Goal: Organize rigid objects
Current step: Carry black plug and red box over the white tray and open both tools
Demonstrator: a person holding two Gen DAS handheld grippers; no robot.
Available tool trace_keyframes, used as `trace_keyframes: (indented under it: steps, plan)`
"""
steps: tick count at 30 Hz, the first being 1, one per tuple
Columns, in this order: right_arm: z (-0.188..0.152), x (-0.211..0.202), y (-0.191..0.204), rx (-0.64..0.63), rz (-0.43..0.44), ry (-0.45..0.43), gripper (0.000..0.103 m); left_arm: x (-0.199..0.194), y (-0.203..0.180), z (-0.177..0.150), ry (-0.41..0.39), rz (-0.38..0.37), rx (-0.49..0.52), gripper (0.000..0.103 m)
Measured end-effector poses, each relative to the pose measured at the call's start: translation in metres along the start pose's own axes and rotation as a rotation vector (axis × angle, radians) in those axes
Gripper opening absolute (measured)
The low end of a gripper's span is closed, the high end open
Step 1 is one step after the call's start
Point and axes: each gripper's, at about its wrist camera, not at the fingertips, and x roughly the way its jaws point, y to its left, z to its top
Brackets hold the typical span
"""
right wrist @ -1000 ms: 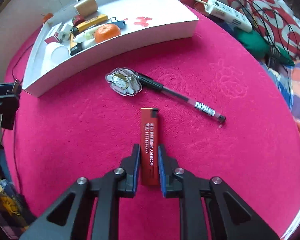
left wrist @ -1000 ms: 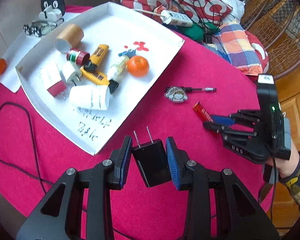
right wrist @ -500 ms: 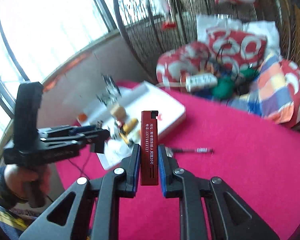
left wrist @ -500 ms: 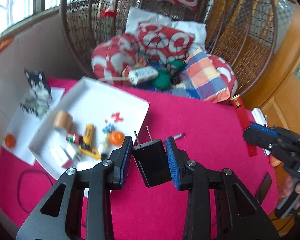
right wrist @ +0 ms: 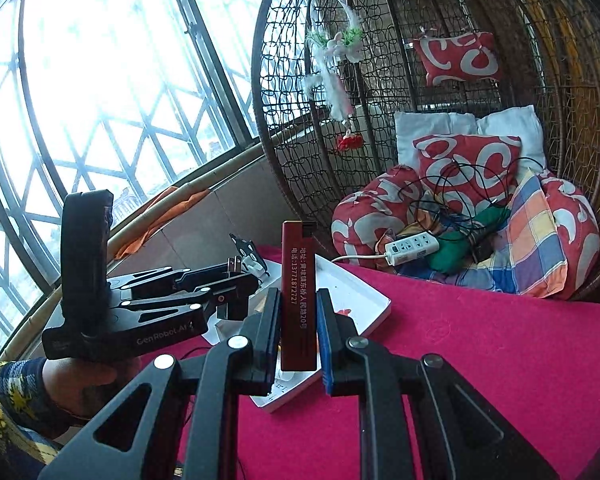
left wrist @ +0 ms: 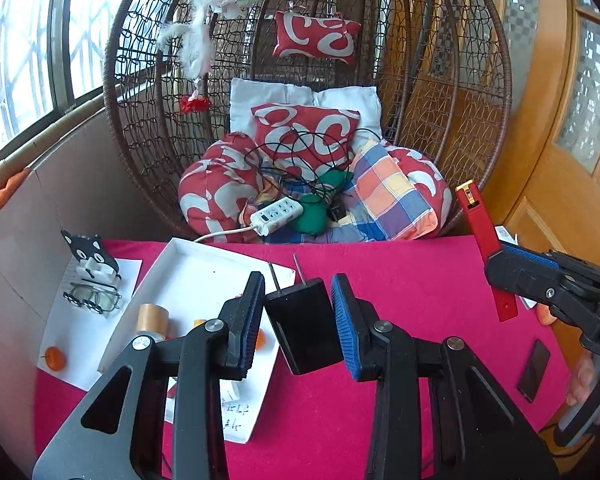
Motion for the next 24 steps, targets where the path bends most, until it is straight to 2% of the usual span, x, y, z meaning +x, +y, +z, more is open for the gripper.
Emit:
trace_keyframes:
  steps: [24]
  plan:
    - [0.003,0.063,0.055,-0.022,0.033,0.045,0.015,-0.004,0.084,-0.003,0.005,-0.006,-0.037,0.034]
